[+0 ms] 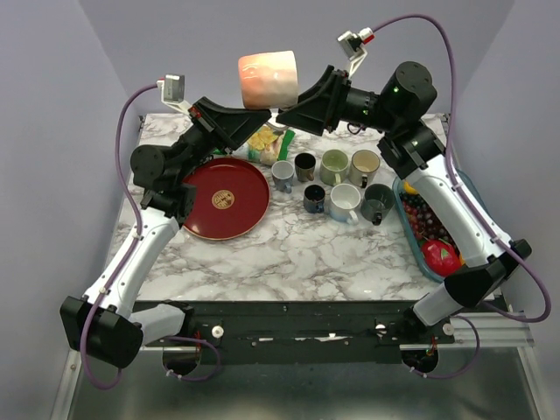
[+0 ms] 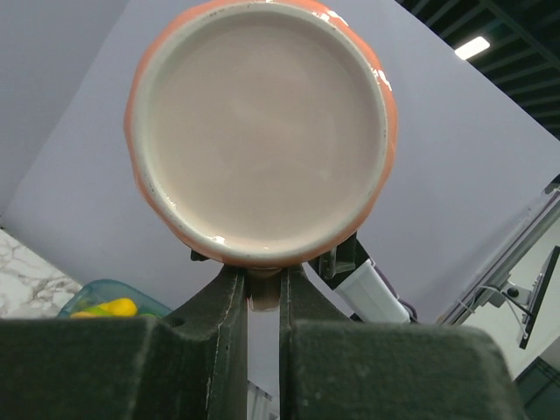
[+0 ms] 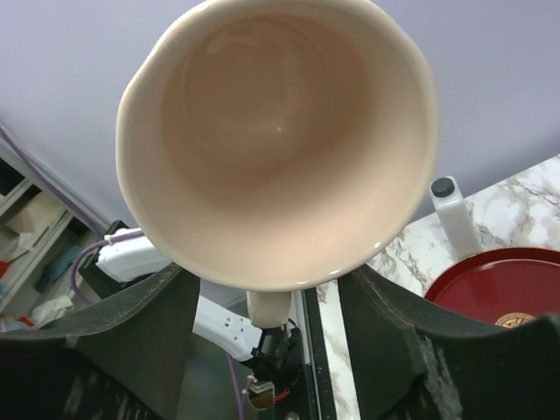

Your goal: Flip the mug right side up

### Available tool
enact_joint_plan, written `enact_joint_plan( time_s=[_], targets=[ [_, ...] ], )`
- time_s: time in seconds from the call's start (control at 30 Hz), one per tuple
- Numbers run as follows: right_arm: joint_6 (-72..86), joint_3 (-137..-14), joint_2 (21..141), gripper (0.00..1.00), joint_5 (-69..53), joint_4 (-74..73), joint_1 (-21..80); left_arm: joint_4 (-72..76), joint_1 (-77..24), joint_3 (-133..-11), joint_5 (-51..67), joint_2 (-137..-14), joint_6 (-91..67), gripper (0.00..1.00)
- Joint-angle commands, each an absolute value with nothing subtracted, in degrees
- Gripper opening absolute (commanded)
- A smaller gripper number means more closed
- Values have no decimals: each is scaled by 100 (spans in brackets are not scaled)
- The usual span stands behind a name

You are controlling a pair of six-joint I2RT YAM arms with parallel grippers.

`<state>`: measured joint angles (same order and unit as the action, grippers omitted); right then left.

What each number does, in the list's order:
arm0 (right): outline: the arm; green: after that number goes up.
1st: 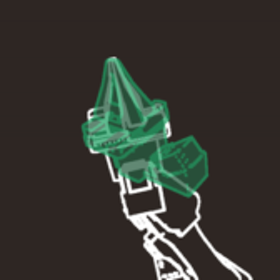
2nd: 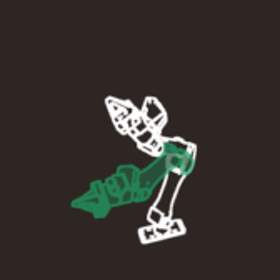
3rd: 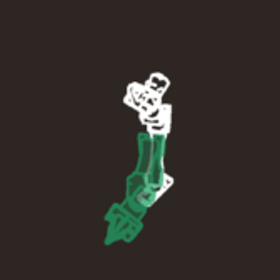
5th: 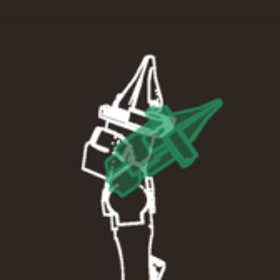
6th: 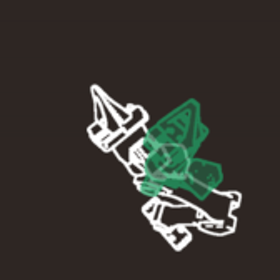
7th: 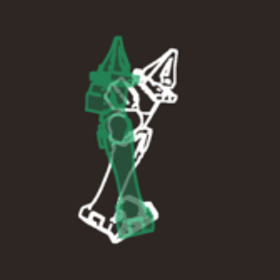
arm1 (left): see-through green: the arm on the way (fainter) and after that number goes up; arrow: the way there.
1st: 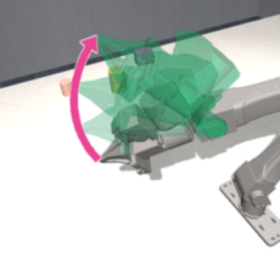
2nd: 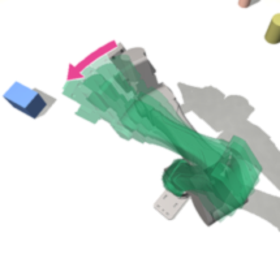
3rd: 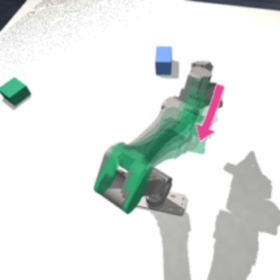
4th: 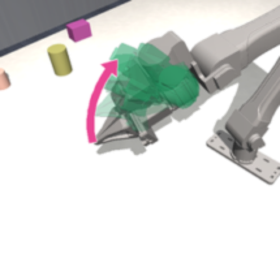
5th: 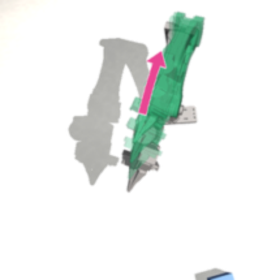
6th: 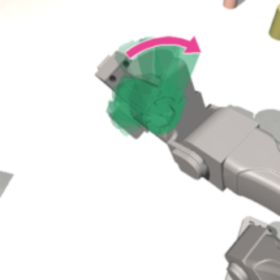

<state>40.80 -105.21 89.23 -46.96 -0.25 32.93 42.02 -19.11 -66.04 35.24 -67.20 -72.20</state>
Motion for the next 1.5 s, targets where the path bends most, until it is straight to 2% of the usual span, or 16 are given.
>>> enact_joint_plan(
  time_s=[0.0, 0.3, 0.43, 0.53, 0.57, 0.6, 0.63, 0.67, 0.73, 0.77, 0.87, 0.97, 1.1, 1.13, 1.27, 1.47],
  targets=[
    [4587, -10460, 9035, 68, -4922, 693, 3278, 4807, -2056, -6609, 3191, -6636, -7093, 0],
    [4966, -10397, 9141, 37, -4975, 932, 3270, 4737, -2215, -6583, 3173, -6706, -6943, 0],
    [5027, -10398, 9193, 1, -4966, 897, 3278, 4676, -2259, -6513, 3155, -6706, -6900, 0],
    [4897, -10310, 9132, 1, -4773, 721, 3278, 4431, -2259, -6513, 3146, -6680, -6777, 0],
    [4835, -10292, 9114, 1, -4616, 642, 3278, 4351, -2259, -6521, 3155, -6680, -6663, 4],
    [4773, -10292, 9079, 1, -4545, 450, 3278, 4281, -2259, -6521, 3155, -6671, -6610, 14],
    [4625, -10309, 9062, 1, -4396, 353, 3278, 4115, -2259, -6530, 3155, -6645, -6531, 28],
    [4545, -10310, 9035, 1, -4316, 247, 3278, 4000, -2259, -6530, 3129, -6627, -6400, 52],
    [4378, -10257, 8957, 1, -4158, 27, 3278, 3624, -2259, -6557, 3111, -6609, -6206, 68],
    [4325, -10231, 8921, 1, -4009, 18, 3278, 3464, -2259, -6557, 3059, -6566, -6118, 81],
    [4087, -10099, 8798, 1, -3658, -430, 3261, 2666, -2250, -6583, 2910, -6452, -5522, 99],
    [3964, -9915, 8693, 1, -3324, -808, 3156, 1305, -2233, -6758, 2314, -6215, -4345, 99],
    [3850, -9651, 8570, 1, -2980, -1255, 2884, 10, -2232, -6864, 996, -5872, -3078, 99],
    [3719, -9624, 8569, 1, -2919, -1370, 2848, -513, -2232, -6882, 288, -5819, -2763, 99],
    [3077, -9607, 8499, 1, -2209, -2090, 2830, -1264, -2224, -6917, -1166, -5634, -2418, 99],
    [2294, -8913, 8218, 1, -547, -3014, 3164, -1810, -2224, -7075, -1968, -5739, -2426, 99]
  ],
)
